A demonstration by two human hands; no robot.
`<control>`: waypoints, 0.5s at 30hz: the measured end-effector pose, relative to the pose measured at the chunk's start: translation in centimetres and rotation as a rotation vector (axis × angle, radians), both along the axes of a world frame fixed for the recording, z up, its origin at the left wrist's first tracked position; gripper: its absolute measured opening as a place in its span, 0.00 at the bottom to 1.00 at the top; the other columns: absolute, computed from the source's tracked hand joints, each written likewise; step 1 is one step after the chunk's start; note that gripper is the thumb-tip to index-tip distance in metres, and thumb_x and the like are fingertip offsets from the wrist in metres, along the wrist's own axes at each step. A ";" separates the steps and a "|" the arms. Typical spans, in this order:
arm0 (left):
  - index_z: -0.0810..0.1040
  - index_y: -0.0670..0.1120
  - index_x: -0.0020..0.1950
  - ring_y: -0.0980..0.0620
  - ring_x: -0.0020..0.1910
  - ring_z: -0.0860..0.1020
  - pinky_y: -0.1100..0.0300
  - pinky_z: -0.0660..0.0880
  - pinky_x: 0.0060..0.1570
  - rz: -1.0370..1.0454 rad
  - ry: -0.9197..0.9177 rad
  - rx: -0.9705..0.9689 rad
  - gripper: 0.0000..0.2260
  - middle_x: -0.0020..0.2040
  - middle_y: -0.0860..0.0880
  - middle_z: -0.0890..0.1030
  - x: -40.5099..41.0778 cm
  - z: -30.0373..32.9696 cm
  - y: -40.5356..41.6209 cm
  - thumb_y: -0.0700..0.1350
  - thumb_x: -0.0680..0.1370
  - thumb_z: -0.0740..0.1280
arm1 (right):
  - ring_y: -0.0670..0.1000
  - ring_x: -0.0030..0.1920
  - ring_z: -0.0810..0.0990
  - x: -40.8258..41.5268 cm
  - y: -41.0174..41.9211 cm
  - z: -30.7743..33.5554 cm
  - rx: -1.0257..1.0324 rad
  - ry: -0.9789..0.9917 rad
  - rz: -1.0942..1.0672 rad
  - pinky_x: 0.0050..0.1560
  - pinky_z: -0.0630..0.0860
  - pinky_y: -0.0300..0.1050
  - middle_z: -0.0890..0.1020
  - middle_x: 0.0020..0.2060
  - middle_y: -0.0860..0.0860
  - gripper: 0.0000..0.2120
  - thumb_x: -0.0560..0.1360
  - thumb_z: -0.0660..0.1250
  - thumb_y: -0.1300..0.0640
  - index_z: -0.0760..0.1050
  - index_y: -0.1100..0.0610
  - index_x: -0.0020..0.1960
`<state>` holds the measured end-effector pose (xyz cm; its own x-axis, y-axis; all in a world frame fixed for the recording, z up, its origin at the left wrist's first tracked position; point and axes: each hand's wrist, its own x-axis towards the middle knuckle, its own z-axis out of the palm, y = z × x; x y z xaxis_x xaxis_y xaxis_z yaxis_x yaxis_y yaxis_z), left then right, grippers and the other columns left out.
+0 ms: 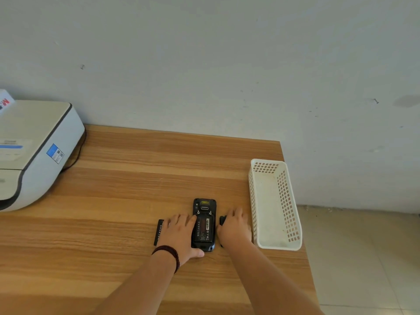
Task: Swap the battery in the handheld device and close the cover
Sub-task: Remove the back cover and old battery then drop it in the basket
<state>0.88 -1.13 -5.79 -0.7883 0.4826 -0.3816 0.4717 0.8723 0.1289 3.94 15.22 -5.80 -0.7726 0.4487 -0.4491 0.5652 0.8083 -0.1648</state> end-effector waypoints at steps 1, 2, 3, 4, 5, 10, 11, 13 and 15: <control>0.54 0.52 0.77 0.47 0.73 0.57 0.47 0.53 0.73 0.001 0.002 0.000 0.46 0.74 0.50 0.61 0.0 0.0 0.0 0.70 0.66 0.67 | 0.55 0.64 0.66 0.1 0.0 -0.1 0.002 0.006 0.006 0.62 0.70 0.48 0.64 0.65 0.54 0.24 0.79 0.61 0.51 0.61 0.58 0.72; 0.54 0.52 0.77 0.47 0.73 0.57 0.47 0.53 0.72 0.002 0.003 0.000 0.46 0.74 0.50 0.61 0.0 0.0 0.0 0.70 0.66 0.67 | 0.55 0.64 0.66 0.2 0.0 -0.1 0.001 0.011 0.017 0.62 0.70 0.48 0.63 0.65 0.54 0.25 0.79 0.61 0.51 0.60 0.57 0.72; 0.54 0.52 0.77 0.47 0.73 0.57 0.47 0.53 0.72 0.004 0.005 0.000 0.46 0.74 0.50 0.61 0.1 0.1 0.0 0.70 0.66 0.67 | 0.55 0.65 0.66 0.2 0.0 0.0 -0.005 0.015 0.027 0.62 0.70 0.49 0.63 0.66 0.54 0.26 0.79 0.62 0.50 0.59 0.55 0.73; 0.54 0.51 0.77 0.47 0.73 0.57 0.48 0.53 0.72 0.006 0.005 0.000 0.46 0.74 0.50 0.61 0.1 0.1 0.1 0.70 0.66 0.67 | 0.56 0.66 0.65 0.3 0.1 0.0 -0.011 0.019 0.032 0.63 0.70 0.49 0.63 0.67 0.54 0.27 0.79 0.62 0.49 0.58 0.54 0.74; 0.55 0.51 0.77 0.47 0.73 0.57 0.48 0.53 0.72 0.007 0.006 0.002 0.46 0.74 0.50 0.61 0.1 0.2 0.1 0.70 0.66 0.67 | 0.56 0.66 0.65 0.4 0.2 0.1 -0.012 0.029 0.032 0.63 0.70 0.50 0.63 0.67 0.55 0.27 0.79 0.62 0.48 0.57 0.53 0.74; 0.57 0.52 0.76 0.49 0.72 0.59 0.49 0.55 0.71 0.011 0.000 0.031 0.46 0.72 0.52 0.63 0.0 0.5 -0.1 0.71 0.64 0.66 | 0.54 0.63 0.68 -0.1 0.1 1.2 -0.005 0.180 0.114 0.60 0.72 0.49 0.68 0.64 0.54 0.20 0.80 0.58 0.46 0.67 0.55 0.67; 0.58 0.52 0.75 0.49 0.72 0.60 0.49 0.56 0.71 0.013 0.003 0.042 0.45 0.72 0.52 0.64 0.0 0.6 -0.1 0.71 0.64 0.67 | 0.54 0.63 0.68 -0.2 -0.1 1.5 -0.020 0.209 0.164 0.60 0.72 0.50 0.69 0.63 0.53 0.19 0.80 0.59 0.46 0.68 0.55 0.67; 0.61 0.53 0.73 0.50 0.70 0.62 0.50 0.58 0.69 0.021 0.010 0.069 0.42 0.69 0.53 0.66 0.0 0.7 -0.1 0.70 0.64 0.67 | 0.54 0.63 0.68 -0.3 -0.9 1.9 -0.059 0.230 0.274 0.62 0.70 0.51 0.70 0.63 0.52 0.20 0.79 0.60 0.45 0.70 0.53 0.67; 0.63 0.54 0.71 0.50 0.69 0.63 0.51 0.59 0.68 0.024 0.014 0.077 0.40 0.68 0.54 0.68 0.0 0.8 -0.2 0.69 0.64 0.68 | 0.54 0.64 0.68 -0.3 -1.7 1.9 -0.084 0.208 0.363 0.63 0.69 0.52 0.70 0.64 0.51 0.20 0.77 0.62 0.46 0.70 0.53 0.67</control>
